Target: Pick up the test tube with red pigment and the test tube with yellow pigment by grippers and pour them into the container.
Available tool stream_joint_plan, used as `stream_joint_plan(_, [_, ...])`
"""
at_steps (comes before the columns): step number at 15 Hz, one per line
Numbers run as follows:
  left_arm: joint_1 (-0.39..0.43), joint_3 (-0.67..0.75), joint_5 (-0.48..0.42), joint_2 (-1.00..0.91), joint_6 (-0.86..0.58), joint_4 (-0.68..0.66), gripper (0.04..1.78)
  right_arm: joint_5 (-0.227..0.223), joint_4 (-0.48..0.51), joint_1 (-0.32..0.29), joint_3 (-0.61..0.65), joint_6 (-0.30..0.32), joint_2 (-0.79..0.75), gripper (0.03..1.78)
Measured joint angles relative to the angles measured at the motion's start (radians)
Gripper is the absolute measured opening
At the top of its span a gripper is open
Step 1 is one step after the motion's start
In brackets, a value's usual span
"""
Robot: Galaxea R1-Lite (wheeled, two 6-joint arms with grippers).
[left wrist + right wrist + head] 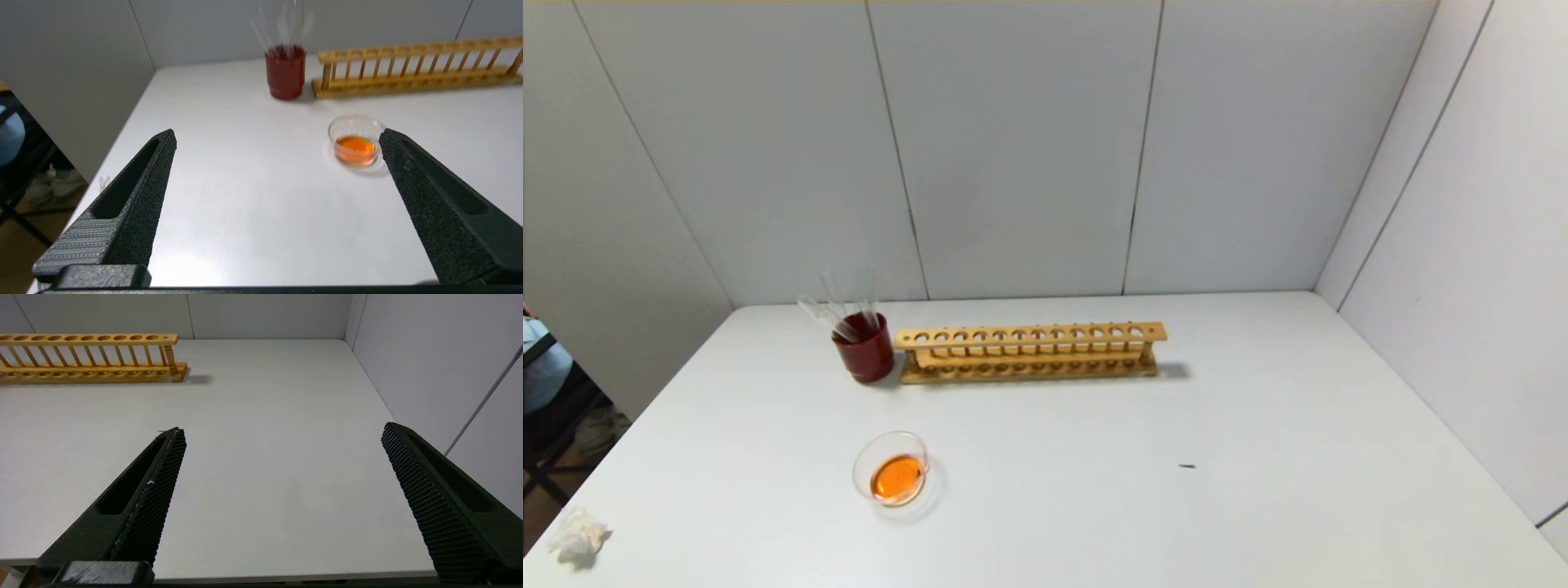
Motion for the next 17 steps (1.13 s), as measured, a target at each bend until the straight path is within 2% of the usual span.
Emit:
stream_joint_plan(4, [-0.003, 0.034, -0.028, -0.005, 0.016, 0.031, 1.75, 0.0, 0.0, 0.0, 0.0, 0.0, 0.0, 1.75])
stream_joint_plan(17, [-0.004, 0.04, -0.021, -0.005, -0.001, 0.017, 1.75, 0.0, 0.0, 0.0, 0.0, 0.0, 0.0, 1.75])
